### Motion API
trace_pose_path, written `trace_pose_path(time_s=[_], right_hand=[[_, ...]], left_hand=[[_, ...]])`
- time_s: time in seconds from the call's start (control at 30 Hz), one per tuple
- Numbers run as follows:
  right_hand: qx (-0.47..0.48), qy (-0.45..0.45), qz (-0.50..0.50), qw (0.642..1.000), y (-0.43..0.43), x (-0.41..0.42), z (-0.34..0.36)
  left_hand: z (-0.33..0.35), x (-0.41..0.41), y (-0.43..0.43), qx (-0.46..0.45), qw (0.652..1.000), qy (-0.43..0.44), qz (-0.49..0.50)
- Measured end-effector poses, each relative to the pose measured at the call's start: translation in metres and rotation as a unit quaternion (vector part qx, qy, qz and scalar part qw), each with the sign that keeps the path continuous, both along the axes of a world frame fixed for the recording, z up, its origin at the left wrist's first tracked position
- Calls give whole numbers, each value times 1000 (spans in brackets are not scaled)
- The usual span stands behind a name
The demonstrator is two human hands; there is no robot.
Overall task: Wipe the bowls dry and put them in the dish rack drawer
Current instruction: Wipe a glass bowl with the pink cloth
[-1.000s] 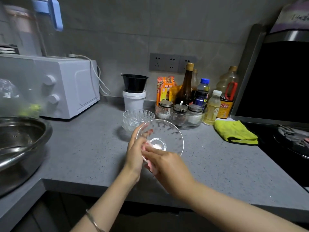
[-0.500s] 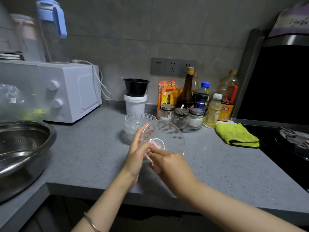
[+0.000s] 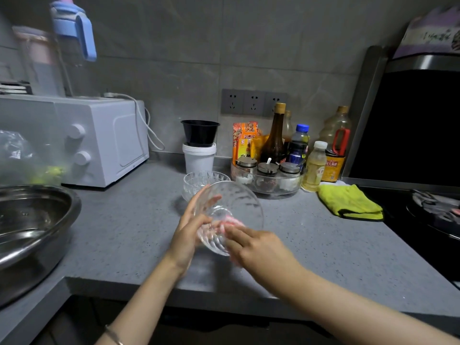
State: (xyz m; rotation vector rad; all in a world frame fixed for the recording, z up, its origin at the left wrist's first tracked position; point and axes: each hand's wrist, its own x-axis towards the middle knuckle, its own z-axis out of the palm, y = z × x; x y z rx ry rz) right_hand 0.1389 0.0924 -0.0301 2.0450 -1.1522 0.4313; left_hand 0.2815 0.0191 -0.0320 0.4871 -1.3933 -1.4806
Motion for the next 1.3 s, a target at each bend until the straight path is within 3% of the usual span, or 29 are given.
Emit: trace_pose_path(time_s=[0.07, 0.13, 0.2, 0.3, 0.37, 0.43, 0.5, 0.67, 0.73, 0.8, 0.87, 0.93, 1.03, 1.1, 1.2, 1.23, 1.3], right_hand=[[36, -118, -3, 992, -4, 18, -2], [73, -169, 6, 983, -7, 25, -6], [90, -110, 41, 989, -5, 13, -7], [74, 46, 47, 995, 0, -22, 6], [64, 86, 28, 994, -1, -34, 16], [40, 93, 5, 995, -3, -31, 14], [21, 53, 0, 998, -3, -19, 10], [70, -179, 10, 981, -5, 16, 2], [88, -142, 37, 985, -2, 14, -2], [99, -19, 61, 993, 3, -4, 4], [80, 104, 43, 990, 5, -26, 16], [69, 134, 3, 989, 4, -35, 23], [71, 72, -51, 994, 1, -18, 13], [109, -73, -46, 990, 2, 2, 11], [191, -255, -31, 947, 2, 16, 8], [215, -264, -14, 940, 3, 16, 6], [223, -184, 45, 956, 9, 2, 5]], left_hand=[[-6, -13, 9, 20, 999, 28, 3], [-9, -21, 16, 54, 996, 65, 6], [-8, -17, 12, 74, 994, 72, 31], [-3, 1, -2, 25, 999, -14, 39], [0, 4, -5, 11, 998, -60, 9], [2, 1, -4, 28, 999, -34, -10], [1, -6, 1, 29, 999, 13, -2], [-7, -28, 15, 65, 994, 62, 55], [-3, -24, 14, 75, 993, 71, 64], [2, -12, 8, 47, 997, 18, 57], [5, -1, 3, 29, 998, -32, 34], [5, 1, 1, 37, 998, -43, 14], [4, -7, 5, 45, 999, 0, 18], [1, -18, 13, 41, 998, 17, 44], [-3, -32, 20, 72, 993, 44, 80], [-3, -33, 20, 83, 991, 54, 85], [-3, -28, 16, 86, 992, 53, 81]])
